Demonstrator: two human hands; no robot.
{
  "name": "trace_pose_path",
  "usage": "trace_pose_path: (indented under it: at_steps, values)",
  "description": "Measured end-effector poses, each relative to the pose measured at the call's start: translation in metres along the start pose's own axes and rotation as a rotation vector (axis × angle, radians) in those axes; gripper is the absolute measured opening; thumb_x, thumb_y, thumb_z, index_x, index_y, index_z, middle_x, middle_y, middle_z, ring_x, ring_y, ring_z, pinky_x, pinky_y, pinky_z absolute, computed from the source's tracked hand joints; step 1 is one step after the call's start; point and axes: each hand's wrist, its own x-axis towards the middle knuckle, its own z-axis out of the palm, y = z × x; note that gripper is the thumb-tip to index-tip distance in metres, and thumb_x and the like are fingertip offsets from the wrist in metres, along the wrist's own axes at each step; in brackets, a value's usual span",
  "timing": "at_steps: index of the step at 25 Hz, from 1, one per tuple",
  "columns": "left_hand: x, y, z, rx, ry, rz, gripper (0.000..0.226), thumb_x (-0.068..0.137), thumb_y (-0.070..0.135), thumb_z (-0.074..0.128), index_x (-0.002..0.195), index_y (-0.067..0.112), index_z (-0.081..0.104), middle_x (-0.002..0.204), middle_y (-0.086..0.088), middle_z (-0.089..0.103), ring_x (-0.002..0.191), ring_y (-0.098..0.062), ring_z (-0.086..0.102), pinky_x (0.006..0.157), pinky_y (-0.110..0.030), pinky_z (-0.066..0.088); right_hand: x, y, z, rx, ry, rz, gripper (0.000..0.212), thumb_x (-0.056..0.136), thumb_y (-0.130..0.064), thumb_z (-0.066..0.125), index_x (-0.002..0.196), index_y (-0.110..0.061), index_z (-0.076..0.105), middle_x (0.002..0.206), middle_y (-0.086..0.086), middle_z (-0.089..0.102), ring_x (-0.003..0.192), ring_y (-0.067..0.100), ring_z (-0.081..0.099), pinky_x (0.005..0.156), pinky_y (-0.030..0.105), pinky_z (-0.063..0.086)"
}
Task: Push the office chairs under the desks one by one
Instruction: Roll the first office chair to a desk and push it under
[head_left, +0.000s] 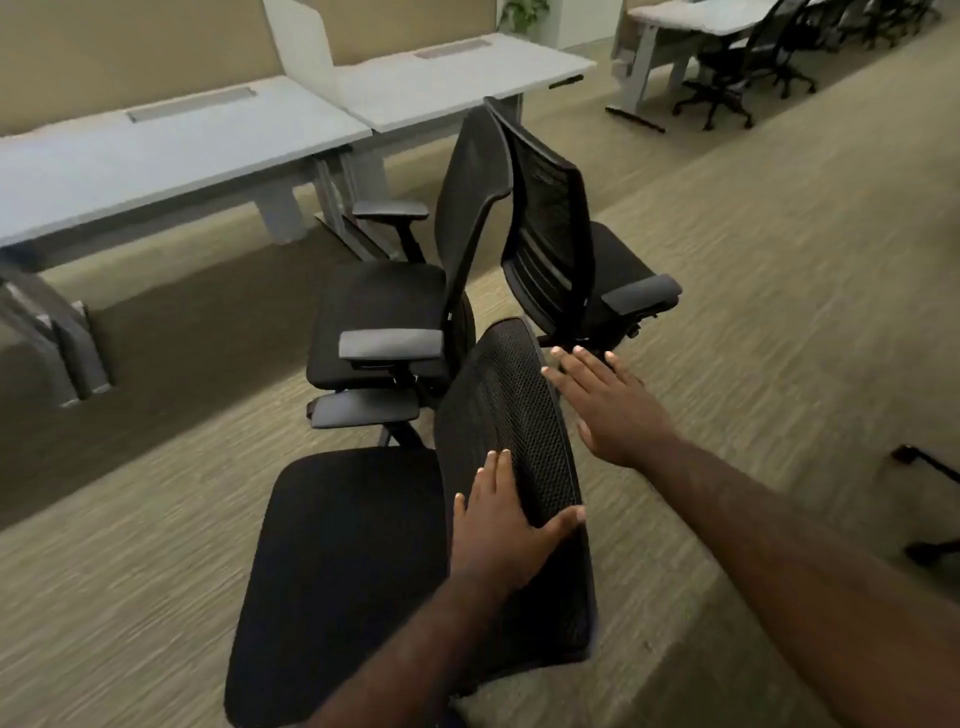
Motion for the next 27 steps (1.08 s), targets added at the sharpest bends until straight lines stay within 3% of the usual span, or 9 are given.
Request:
trace_pose_path:
  at_steps: [3,7,13,15,17,20,22,24,27]
  values:
    - [0.003,0.008,0.009,0.062,-0.04,-0.06,0.131,0.06,0.097,0.043,0.157,0.018,0.002,0.165,-0.004,-0.003,0.151,-0.02,-0.003,0.12,-0.052,0.005,0.036,0.011,0.003,-0.059,-0.073,-0.162,0.084,0.089,-0.013,0.057,0.157,-0.026,0.009,0.166,0.005,0.001,0.151,0.026,0.003,0.121,0.047,0.011]
    - [0.013,0.021,0.016,0.045,-0.028,-0.189,0.129,0.063,0.086,0.057,0.156,0.018,0.0,0.165,-0.004,-0.002,0.151,-0.02,0.0,0.119,-0.055,0.005,0.084,0.016,0.013,-0.144,-0.151,-0.416,0.081,0.092,-0.017,0.057,0.156,-0.031,0.01,0.166,0.007,0.002,0.151,0.028,0.003,0.12,0.048,0.011]
    - [0.005,0.028,0.022,0.009,0.041,-0.366,0.128,0.062,0.081,0.056,0.157,0.017,-0.003,0.165,-0.005,0.0,0.149,-0.019,0.01,0.119,-0.05,0.012,0.143,0.031,0.024,-0.173,-0.174,-0.562,0.067,0.093,-0.029,0.056,0.152,-0.037,0.025,0.165,0.004,0.01,0.151,0.027,0.003,0.12,0.047,0.008]
    - [0.003,0.028,0.02,0.002,0.04,-0.43,0.127,0.06,0.082,0.055,0.157,0.018,0.004,0.165,-0.005,0.006,0.146,-0.022,0.023,0.117,-0.05,0.022,0.155,0.028,0.026,-0.177,-0.166,-0.658,0.069,0.087,-0.033,0.061,0.149,-0.036,0.032,0.163,0.004,0.019,0.151,0.026,0.007,0.121,0.048,0.008]
    - [0.0,0.03,0.014,0.028,0.045,-0.47,0.12,0.058,0.084,0.053,0.154,0.018,0.022,0.162,-0.005,0.02,0.138,-0.024,0.037,0.109,-0.047,0.034,0.164,0.026,0.026,-0.186,-0.161,-0.744,0.072,0.08,-0.037,0.067,0.146,-0.035,0.039,0.16,0.001,0.029,0.15,0.024,0.012,0.121,0.048,0.009]
    - [-0.002,0.028,0.006,0.105,0.089,-0.481,0.105,0.056,0.087,0.048,0.137,0.02,0.049,0.145,-0.005,0.048,0.121,-0.023,0.052,0.098,-0.044,0.046,0.18,0.02,0.02,-0.169,-0.178,-0.832,0.073,0.073,-0.04,0.069,0.142,-0.034,0.045,0.152,-0.003,0.041,0.147,0.023,0.02,0.12,0.05,0.01]
    - [-0.002,0.026,0.002,0.078,0.125,-0.527,0.095,0.054,0.088,0.049,0.122,0.023,0.058,0.119,0.001,0.063,0.102,-0.021,0.061,0.087,-0.042,0.053,0.192,0.012,0.018,-0.15,-0.19,-0.889,0.074,0.07,-0.04,0.07,0.14,-0.032,0.048,0.148,-0.004,0.046,0.146,0.023,0.024,0.12,0.05,0.009]
    - [-0.002,0.026,0.0,0.029,0.143,-0.566,0.082,0.054,0.088,0.052,0.108,0.027,0.061,0.096,0.007,0.064,0.084,-0.016,0.062,0.076,-0.041,0.057,0.202,0.007,0.02,-0.139,-0.187,-0.925,0.074,0.068,-0.042,0.071,0.138,-0.032,0.05,0.145,-0.005,0.049,0.144,0.022,0.028,0.119,0.049,0.008]
    - [0.001,0.02,-0.007,0.032,0.144,-0.567,0.077,0.055,0.087,0.053,0.104,0.029,0.062,0.091,0.009,0.065,0.081,-0.015,0.063,0.073,-0.039,0.058,0.21,0.0,0.021,-0.117,-0.168,-0.942,0.07,0.067,-0.05,0.066,0.133,-0.032,0.054,0.142,-0.004,0.053,0.142,0.021,0.032,0.118,0.049,0.01]
